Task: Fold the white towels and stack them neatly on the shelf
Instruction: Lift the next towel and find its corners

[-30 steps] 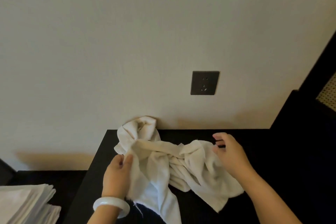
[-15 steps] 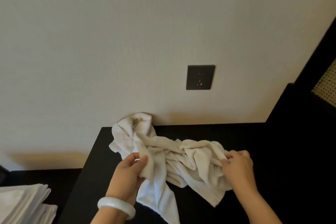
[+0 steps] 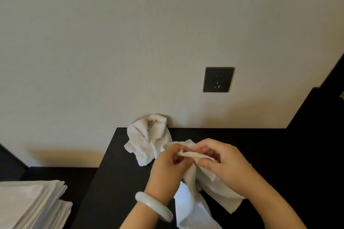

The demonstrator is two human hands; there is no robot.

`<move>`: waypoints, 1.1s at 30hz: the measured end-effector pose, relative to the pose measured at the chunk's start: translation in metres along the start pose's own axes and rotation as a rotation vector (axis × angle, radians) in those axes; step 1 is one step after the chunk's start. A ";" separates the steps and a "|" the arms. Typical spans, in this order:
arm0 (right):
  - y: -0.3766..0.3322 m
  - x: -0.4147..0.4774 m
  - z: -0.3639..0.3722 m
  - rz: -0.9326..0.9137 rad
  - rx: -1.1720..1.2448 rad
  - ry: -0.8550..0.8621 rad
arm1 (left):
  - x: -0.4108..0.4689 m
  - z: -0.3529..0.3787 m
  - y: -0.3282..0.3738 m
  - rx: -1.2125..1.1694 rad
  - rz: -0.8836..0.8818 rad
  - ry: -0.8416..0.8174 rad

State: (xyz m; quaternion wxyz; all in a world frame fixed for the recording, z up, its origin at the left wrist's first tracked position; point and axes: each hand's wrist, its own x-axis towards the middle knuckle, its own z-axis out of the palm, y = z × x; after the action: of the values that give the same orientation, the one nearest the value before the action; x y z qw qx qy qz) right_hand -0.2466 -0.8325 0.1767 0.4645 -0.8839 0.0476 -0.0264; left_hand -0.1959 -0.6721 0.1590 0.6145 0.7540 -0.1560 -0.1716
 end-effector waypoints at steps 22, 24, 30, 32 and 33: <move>-0.013 -0.013 0.015 -0.234 -0.432 0.107 | -0.006 -0.008 0.019 -0.254 -0.120 0.079; -0.015 -0.014 0.012 -0.202 -0.457 0.029 | -0.006 -0.009 0.020 -0.250 -0.122 0.081; -0.009 -0.017 0.005 -0.222 -0.306 0.340 | -0.006 -0.009 0.016 -0.136 -0.052 -0.030; -0.010 -0.019 -0.006 -0.143 -0.049 0.454 | -0.004 -0.008 0.009 0.212 0.072 -0.042; -0.013 -0.021 -0.013 -0.123 0.066 0.469 | -0.002 -0.006 0.006 0.334 0.128 -0.036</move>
State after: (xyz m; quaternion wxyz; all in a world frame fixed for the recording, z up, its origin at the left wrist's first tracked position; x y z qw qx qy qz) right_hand -0.2677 -0.8334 0.1945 0.4668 -0.8392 0.0996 -0.2607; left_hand -0.1954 -0.6666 0.1664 0.4873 0.8310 -0.2413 -0.1174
